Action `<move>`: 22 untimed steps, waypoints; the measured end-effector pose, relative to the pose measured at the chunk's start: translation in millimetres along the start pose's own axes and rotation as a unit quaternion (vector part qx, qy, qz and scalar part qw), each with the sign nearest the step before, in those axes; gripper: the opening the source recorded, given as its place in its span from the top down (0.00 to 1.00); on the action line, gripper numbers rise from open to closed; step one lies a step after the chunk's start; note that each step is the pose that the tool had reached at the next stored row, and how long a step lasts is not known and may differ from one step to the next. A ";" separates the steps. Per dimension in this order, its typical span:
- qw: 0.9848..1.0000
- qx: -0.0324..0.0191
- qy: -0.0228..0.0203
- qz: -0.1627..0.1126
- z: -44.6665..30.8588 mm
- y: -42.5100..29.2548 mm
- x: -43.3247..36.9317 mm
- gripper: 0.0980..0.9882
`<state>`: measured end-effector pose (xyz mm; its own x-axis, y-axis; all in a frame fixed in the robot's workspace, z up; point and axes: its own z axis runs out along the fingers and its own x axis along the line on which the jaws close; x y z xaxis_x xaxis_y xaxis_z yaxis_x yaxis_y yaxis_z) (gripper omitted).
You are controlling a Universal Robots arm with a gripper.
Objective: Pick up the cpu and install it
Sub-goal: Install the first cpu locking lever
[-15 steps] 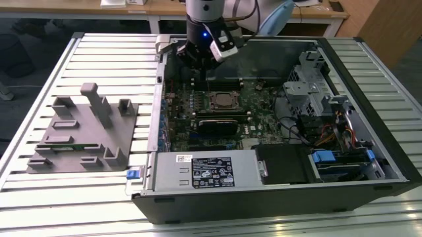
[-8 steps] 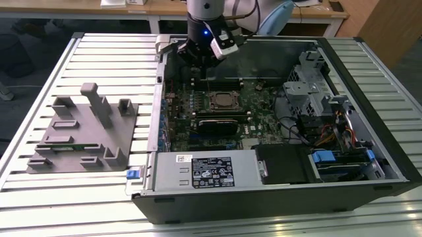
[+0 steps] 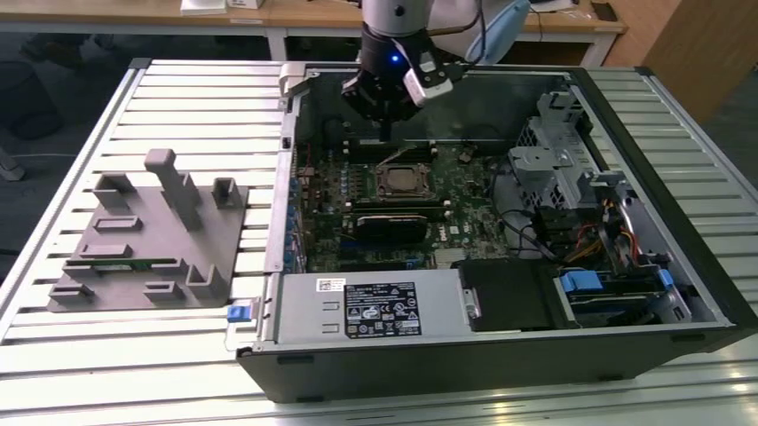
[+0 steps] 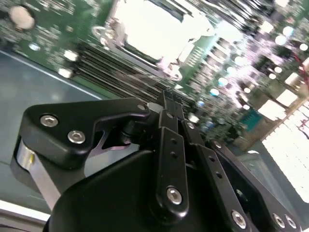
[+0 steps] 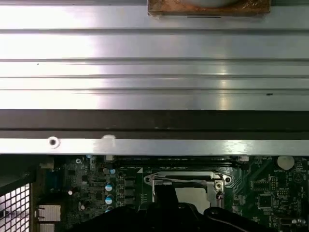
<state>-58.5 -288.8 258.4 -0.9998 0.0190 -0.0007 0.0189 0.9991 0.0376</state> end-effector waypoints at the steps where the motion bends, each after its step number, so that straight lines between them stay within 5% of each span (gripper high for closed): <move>1: 1.000 0.000 0.000 0.000 0.5 0.1 -4.5 0.99; 3: 1.000 -0.003 0.000 0.000 1.7 0.1 -8.6 0.99; 6: 1.000 -0.021 0.000 0.000 2.9 -1.2 -9.0 0.99; 22: 1.000 -0.022 0.000 0.000 9.6 -7.9 -9.2 0.99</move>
<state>-49.4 -296.5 248.5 -0.9998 0.0194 0.0001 0.0193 0.9966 0.0807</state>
